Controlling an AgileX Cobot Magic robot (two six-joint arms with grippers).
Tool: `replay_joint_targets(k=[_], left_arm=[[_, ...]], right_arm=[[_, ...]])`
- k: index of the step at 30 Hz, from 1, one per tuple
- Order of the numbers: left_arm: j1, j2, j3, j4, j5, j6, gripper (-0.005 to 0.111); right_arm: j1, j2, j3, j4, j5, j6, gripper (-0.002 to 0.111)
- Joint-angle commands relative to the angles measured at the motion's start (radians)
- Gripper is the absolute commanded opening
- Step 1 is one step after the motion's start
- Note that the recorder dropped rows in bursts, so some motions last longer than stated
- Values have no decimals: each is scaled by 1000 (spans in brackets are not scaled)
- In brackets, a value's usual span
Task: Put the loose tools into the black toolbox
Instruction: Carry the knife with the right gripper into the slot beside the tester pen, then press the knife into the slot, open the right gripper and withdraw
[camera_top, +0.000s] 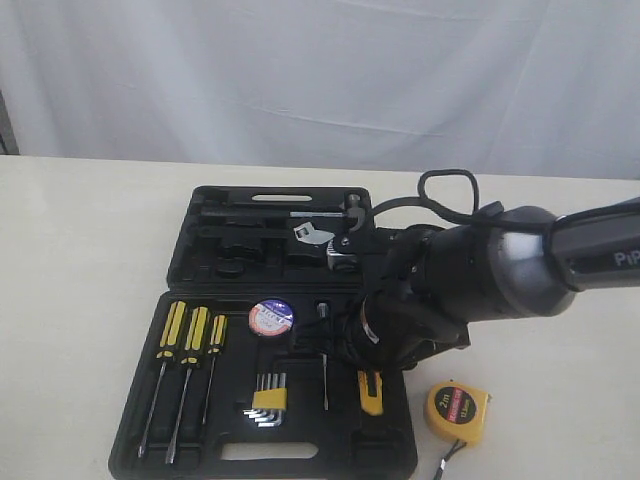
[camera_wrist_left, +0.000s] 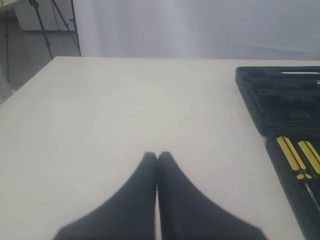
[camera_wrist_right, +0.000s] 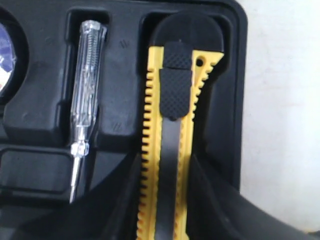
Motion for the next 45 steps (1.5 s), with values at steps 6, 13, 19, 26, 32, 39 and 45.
replay_joint_targets(k=[6,13,19,26,32,39,45], left_arm=[[-5,-1,3,-10,-10,-2,0],[-5,-1,3,-10,-10,-2,0],[-5,-1,3,-10,-10,-2,0],[-5,-1,3,-10,-10,-2,0],[-5,-1,3,-10,-10,-2,0],[-5,-1,3,-10,-10,-2,0],[-5,-1,3,-10,-10,-2,0]], right_arm=[[-1,4,1,9,22,-44,31],[-1,0,-1,-9,21,-57,67],[-1,-58,-1,-22,22,-60,67],[-1,-145,1,-17,28,-78,33],[-1,-152,1,78,109,-288,0],[-1,-152,48,161,61,-422,0],[-6,-151,81,159,-11,-422,0]])
